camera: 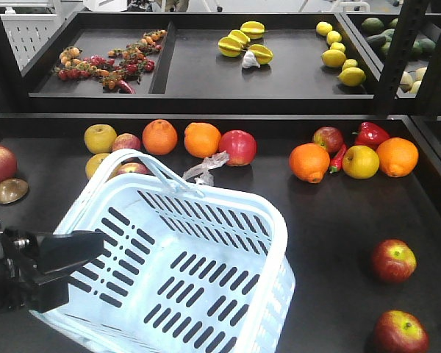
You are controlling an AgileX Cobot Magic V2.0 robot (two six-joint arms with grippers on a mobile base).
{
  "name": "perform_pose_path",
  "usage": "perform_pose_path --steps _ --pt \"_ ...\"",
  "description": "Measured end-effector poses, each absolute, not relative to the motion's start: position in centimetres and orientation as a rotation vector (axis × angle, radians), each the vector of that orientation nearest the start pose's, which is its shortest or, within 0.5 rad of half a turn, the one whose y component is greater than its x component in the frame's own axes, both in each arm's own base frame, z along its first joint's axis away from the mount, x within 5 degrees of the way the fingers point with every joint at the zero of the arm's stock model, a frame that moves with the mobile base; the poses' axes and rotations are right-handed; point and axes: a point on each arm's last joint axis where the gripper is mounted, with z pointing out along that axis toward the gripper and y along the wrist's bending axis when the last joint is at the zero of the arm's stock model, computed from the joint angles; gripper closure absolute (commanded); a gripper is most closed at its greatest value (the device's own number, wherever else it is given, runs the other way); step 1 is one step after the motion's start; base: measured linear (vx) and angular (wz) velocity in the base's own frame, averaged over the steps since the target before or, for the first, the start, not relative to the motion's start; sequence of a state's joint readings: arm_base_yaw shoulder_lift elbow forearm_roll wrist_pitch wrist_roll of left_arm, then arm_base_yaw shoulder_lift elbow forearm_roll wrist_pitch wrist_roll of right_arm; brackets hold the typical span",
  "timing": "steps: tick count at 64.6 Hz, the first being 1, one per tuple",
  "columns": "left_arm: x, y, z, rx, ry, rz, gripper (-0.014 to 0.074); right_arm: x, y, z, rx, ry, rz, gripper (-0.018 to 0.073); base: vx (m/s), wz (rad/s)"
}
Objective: Pick three apples into basket with both arms
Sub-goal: 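Drive the base to another fruit table, basket held in left gripper, then lower the light-blue basket onto the table among the apples with the left gripper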
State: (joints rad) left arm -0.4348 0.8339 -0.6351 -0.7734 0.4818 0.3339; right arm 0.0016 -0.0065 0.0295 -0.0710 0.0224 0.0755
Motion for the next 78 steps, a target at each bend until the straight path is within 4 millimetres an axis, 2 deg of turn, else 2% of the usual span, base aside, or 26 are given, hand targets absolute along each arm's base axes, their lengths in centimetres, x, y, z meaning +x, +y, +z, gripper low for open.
perform_pose_path --steps 33,44,54,62,78 --pt "14.1 -9.8 31.7 0.216 2.067 -0.872 0.0604 5.7 0.0 20.2 0.003 1.529 0.004 0.0568 0.0 0.0" --pt "15.2 -10.5 33.3 0.366 2.02 -0.815 0.0604 5.7 0.0 20.2 0.003 1.529 0.004 0.0568 0.0 0.0" --pt "17.6 -12.0 35.2 0.558 1.982 -0.751 0.0604 5.7 0.0 20.2 0.003 1.529 0.004 0.0568 0.0 0.0" --pt "20.9 -13.9 36.1 0.705 1.978 -0.72 0.0604 5.7 0.0 20.2 0.003 1.529 0.004 0.0568 0.0 0.0" --pt "27.5 -17.9 34.8 0.973 2.032 -0.732 0.0604 5.7 0.0 20.2 0.003 1.529 0.004 0.0568 0.0 0.0"
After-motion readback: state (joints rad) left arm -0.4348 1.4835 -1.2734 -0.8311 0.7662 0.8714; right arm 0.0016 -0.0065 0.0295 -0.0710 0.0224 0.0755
